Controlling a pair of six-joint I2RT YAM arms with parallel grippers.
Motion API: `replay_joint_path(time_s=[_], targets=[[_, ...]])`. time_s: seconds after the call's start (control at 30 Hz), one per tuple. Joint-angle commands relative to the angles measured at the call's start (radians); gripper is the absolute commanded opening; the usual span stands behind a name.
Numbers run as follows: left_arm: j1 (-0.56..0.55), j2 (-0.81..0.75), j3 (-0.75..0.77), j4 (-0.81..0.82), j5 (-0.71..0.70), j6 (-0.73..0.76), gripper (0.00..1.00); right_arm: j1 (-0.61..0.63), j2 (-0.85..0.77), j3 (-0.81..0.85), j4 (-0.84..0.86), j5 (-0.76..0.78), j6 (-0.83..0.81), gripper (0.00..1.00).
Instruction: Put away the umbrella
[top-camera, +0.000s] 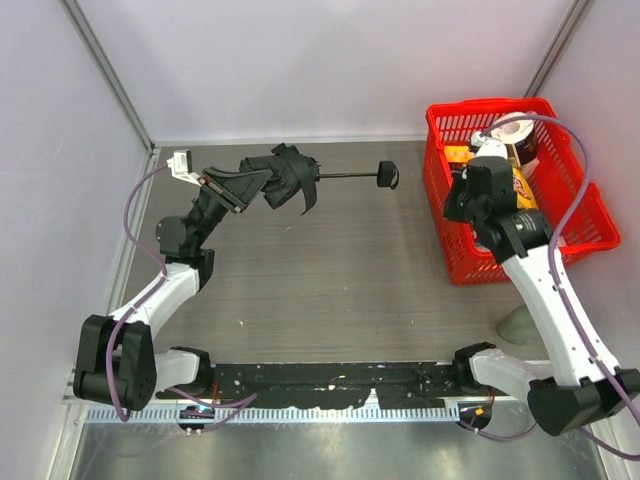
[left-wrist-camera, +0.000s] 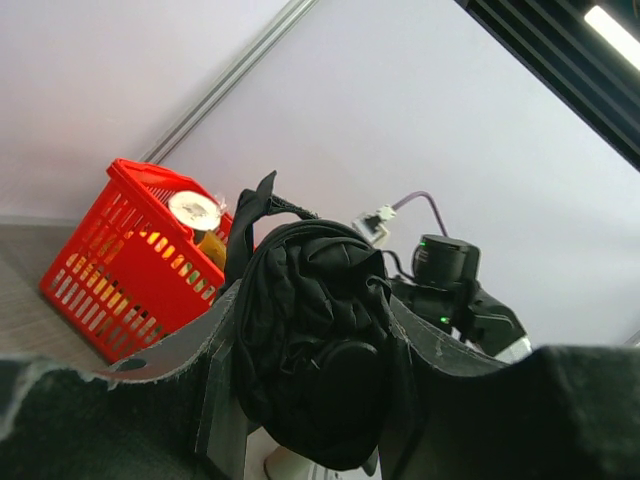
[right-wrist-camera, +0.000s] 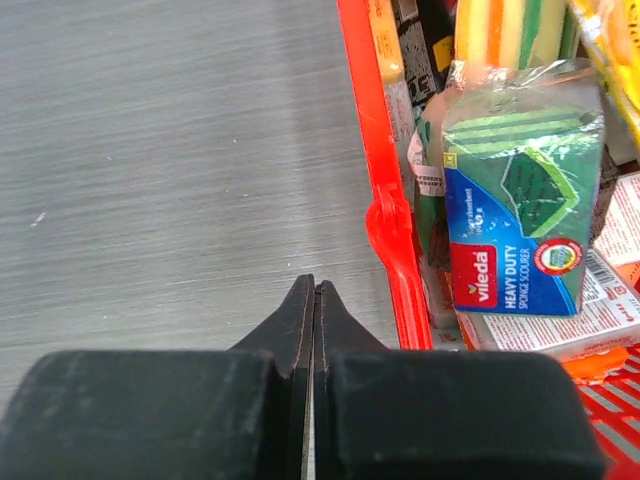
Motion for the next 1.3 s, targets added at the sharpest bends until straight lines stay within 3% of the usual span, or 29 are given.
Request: replay_joint_path(time_s=[0.0,0.1,0.17,0.2,0.23,0.27,0.3,0.37,0.43,0.6,0.67,0.73,0.77,0.8,0.83,0.9,0.93,0.97,1.1,1.23,1.27], targets=[[0.007,-0.051,-0.002,0.278,-0.020,-0.049,0.00,-0.019,0.054,0.061,0.047,-0.062,-0.044,0.01],[0.008,-0.045,-0.001,0.284,-0.016,-0.085,0.00,0.030,0.126,0.101,0.093,-0.058,-0.050,0.01],[0.007,-0.028,-0.005,0.308,-0.013,-0.117,0.00,0.231,0.218,0.177,0.131,0.117,-0.067,0.01],[-0.003,-0.021,-0.004,0.307,-0.016,-0.126,0.00,0.332,0.317,0.211,0.165,0.095,-0.046,0.01],[-0.022,-0.008,0.002,0.306,-0.013,-0.125,0.00,0.396,0.382,0.322,0.170,0.093,-0.056,0.01],[-0.044,0.004,0.012,0.307,-0.002,-0.123,0.00,0.520,0.486,0.393,0.142,0.193,-0.081,0.01],[-0.059,0.013,0.018,0.306,0.003,-0.120,0.00,0.571,0.543,0.559,0.115,0.214,-0.116,0.01],[-0.066,0.016,0.001,0.304,-0.028,-0.140,0.00,0.606,0.605,0.686,0.072,0.151,-0.101,0.01],[-0.064,0.007,-0.004,0.307,-0.033,-0.137,0.00,0.574,0.556,0.604,0.104,0.119,-0.089,0.01],[-0.064,0.002,-0.001,0.307,-0.040,-0.131,0.00,0.338,0.281,0.197,0.148,0.035,-0.041,0.01],[-0.064,0.001,-0.001,0.307,-0.036,-0.141,0.00,0.305,0.172,0.047,0.205,-0.008,-0.067,0.02],[-0.063,-0.001,-0.004,0.307,-0.042,-0.148,0.00,0.304,0.072,-0.087,0.321,-0.117,-0.069,0.17],[-0.066,0.001,-0.004,0.307,-0.054,-0.160,0.00,0.304,0.050,-0.120,0.361,-0.221,-0.049,0.23],[-0.066,0.006,-0.007,0.309,-0.077,-0.181,0.00,0.305,0.001,-0.188,0.474,-0.311,-0.032,0.37],[-0.066,0.010,-0.010,0.307,-0.098,-0.206,0.00,0.325,-0.022,-0.238,0.546,-0.420,0.015,0.43],[-0.067,0.010,-0.020,0.309,-0.147,-0.253,0.00,0.395,-0.105,-0.392,1.000,-0.505,0.076,0.55],[-0.066,0.007,-0.025,0.307,-0.161,-0.269,0.00,0.424,-0.106,-0.481,1.094,-0.507,0.106,0.67],[-0.066,0.006,-0.027,0.307,-0.172,-0.284,0.00,0.451,-0.084,-0.499,1.228,-0.516,0.112,0.70],[-0.067,-0.005,-0.024,0.310,-0.184,-0.316,0.00,0.465,0.002,-0.514,1.427,-0.536,0.109,0.73],[-0.066,-0.016,-0.028,0.310,-0.210,-0.347,0.00,0.459,0.036,-0.502,1.490,-0.593,0.074,0.74],[-0.066,-0.019,-0.025,0.310,-0.209,-0.347,0.00,0.443,0.042,-0.485,1.469,-0.558,0.156,0.73]])
